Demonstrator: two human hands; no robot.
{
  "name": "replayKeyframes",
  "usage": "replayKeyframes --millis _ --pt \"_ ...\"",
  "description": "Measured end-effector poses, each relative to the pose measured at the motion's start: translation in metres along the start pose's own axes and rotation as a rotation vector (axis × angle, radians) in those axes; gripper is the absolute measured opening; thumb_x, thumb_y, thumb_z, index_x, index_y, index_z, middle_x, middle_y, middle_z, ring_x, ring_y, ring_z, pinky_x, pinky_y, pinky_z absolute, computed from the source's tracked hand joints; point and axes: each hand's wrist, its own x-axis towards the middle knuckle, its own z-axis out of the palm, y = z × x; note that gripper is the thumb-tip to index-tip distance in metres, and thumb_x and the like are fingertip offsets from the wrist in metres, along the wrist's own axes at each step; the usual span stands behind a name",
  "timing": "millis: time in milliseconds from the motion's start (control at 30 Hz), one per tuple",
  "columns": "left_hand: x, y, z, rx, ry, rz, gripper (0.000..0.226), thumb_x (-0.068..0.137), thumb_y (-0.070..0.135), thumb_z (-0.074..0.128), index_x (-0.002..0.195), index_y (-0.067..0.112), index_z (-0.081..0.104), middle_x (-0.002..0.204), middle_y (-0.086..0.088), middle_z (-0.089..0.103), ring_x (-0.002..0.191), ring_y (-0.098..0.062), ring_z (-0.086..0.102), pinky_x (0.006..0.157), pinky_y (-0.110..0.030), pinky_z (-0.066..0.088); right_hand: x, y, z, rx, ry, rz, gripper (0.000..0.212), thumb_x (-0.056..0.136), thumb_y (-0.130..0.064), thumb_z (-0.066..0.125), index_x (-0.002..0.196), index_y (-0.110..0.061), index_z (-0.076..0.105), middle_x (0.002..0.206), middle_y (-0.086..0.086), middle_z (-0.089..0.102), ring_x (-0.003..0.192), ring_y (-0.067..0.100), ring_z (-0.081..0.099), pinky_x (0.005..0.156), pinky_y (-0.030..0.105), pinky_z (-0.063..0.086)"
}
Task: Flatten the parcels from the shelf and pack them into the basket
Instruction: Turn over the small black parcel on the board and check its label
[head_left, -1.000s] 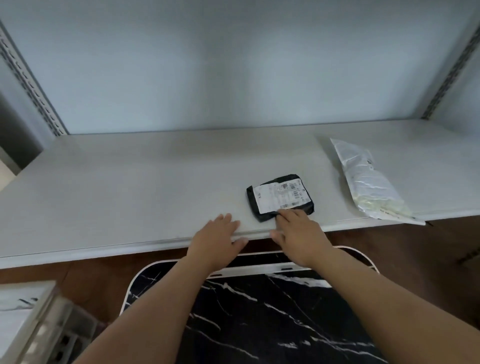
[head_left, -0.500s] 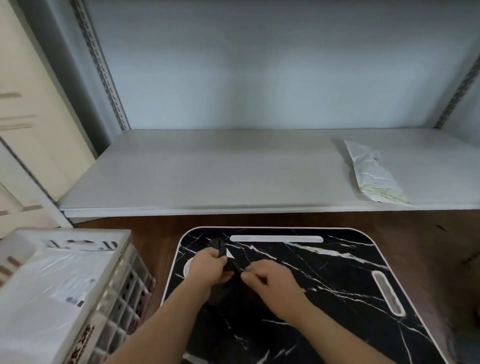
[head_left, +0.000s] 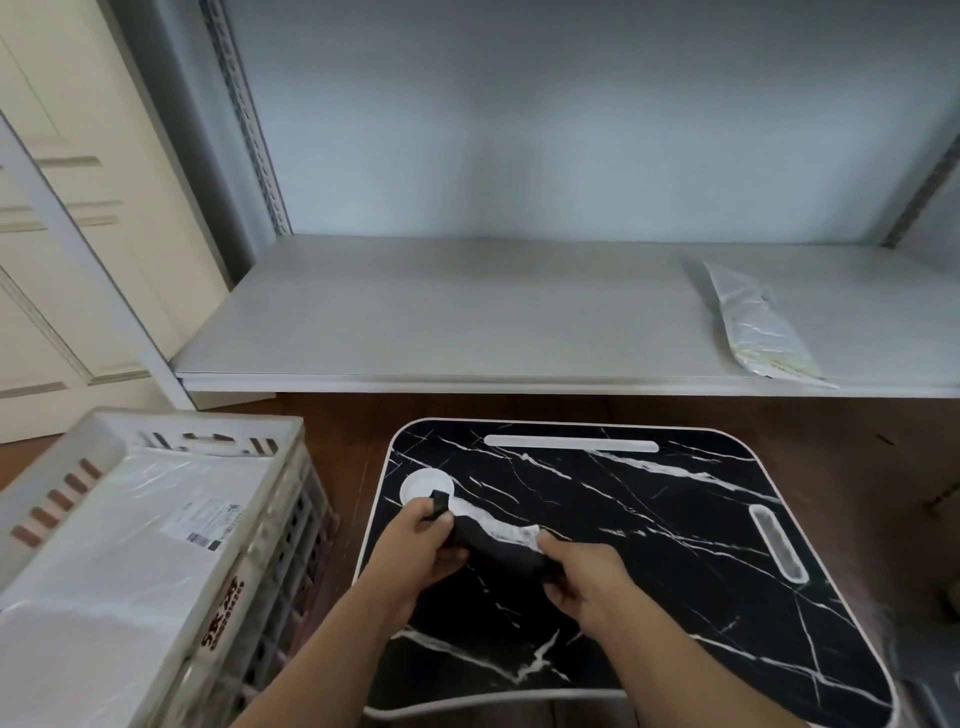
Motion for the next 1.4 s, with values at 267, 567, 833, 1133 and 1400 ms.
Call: replayKeyframes --millis 267,567,833,1133,1400 --pt "0.006 -0.014 0.005 0.253 0.195 0.117 0.014 0.094 0.011 0.058 0.080 0.010 0.055 0.072 -0.004 0.062 0.068 -0.018 0.058 0.060 -0.027 0.051 0.000 -0.008 -0.004 -0.191 0.111 -0.436 0.014 0.094 -0.016 0.061 0.087 -0.005 0.065 0.078 0.001 0.066 0.072 0.015 0.060 0.068 0.027 0.050" --pt "0.019 -0.032 0.008 0.526 0.188 0.064 0.017 0.095 0.015 0.056 0.080 0.012 0.050 0.081 -0.006 0.058 0.074 -0.016 0.056 0.070 -0.030 0.054 0.031 0.007 -0.021 -0.449 0.192 -0.610 0.018 0.094 -0.017 0.061 0.077 -0.011 0.058 0.074 0.001 0.058 0.070 0.014 0.051 0.065 0.027 0.044" --pt "0.033 -0.066 0.015 1.110 0.264 0.225 0.046 0.099 0.036 0.043 0.140 0.016 0.039 0.138 -0.006 0.041 0.122 -0.024 0.049 0.098 -0.036 0.043 0.060 0.025 -0.038 -1.136 0.218 -0.767 0.049 0.100 -0.037 0.046 0.146 -0.023 0.038 0.151 0.002 0.033 0.136 0.016 0.035 0.108 0.030 0.036" --pt "0.063 -0.105 0.030 1.537 0.015 0.655 0.063 0.102 0.043 0.009 0.142 0.005 0.040 0.152 -0.013 0.036 0.143 -0.027 0.025 0.108 -0.049 0.024 0.092 0.066 -0.040 -1.647 0.095 -1.022 0.066 0.101 -0.056 0.017 0.144 -0.009 0.032 0.152 0.008 0.037 0.143 0.022 0.026 0.107 0.047 0.021" --pt "0.069 -0.124 0.024 1.548 -0.013 0.629 0.063 0.102 0.049 0.011 0.148 0.009 0.028 0.154 -0.011 0.033 0.143 -0.025 0.025 0.109 -0.050 0.022 0.104 0.071 -0.042 -1.687 0.128 -1.101 0.071 0.100 -0.060 0.020 0.148 -0.008 0.029 0.156 0.011 0.029 0.144 0.021 0.027 0.106 0.049 0.023"
